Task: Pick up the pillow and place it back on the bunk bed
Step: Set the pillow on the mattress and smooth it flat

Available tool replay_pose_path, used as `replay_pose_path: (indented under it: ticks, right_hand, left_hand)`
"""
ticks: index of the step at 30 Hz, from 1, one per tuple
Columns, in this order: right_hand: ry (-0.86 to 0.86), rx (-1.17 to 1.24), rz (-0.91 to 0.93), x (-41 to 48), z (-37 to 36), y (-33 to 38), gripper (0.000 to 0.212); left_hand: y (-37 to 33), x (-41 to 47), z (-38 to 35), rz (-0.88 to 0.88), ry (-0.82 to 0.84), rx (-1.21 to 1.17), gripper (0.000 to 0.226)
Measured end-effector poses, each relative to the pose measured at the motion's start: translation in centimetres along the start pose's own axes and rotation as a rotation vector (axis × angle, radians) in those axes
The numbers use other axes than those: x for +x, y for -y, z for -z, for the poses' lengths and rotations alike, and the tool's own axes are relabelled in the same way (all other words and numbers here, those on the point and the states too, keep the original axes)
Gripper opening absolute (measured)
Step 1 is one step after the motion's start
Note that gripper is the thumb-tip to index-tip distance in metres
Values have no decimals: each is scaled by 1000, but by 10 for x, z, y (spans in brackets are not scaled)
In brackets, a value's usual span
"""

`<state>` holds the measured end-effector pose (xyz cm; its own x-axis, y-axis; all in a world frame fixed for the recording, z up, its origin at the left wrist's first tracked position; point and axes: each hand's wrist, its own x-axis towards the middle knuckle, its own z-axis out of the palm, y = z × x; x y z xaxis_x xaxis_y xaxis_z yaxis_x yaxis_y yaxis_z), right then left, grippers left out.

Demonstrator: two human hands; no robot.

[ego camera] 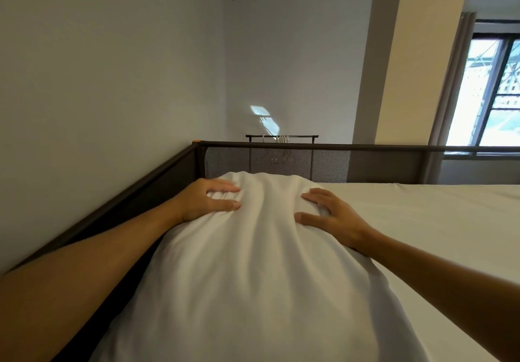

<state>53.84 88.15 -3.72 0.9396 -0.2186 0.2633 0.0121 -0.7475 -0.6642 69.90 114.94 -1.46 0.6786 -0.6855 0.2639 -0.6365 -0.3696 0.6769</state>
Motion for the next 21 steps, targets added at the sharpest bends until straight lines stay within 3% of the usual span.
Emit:
replay_pose_path:
  ticks: [21]
  right_hand:
    - [-16, 3, 60, 7, -21, 24, 74]
  left_hand:
    - [20, -14, 26, 11, -92, -16, 72]
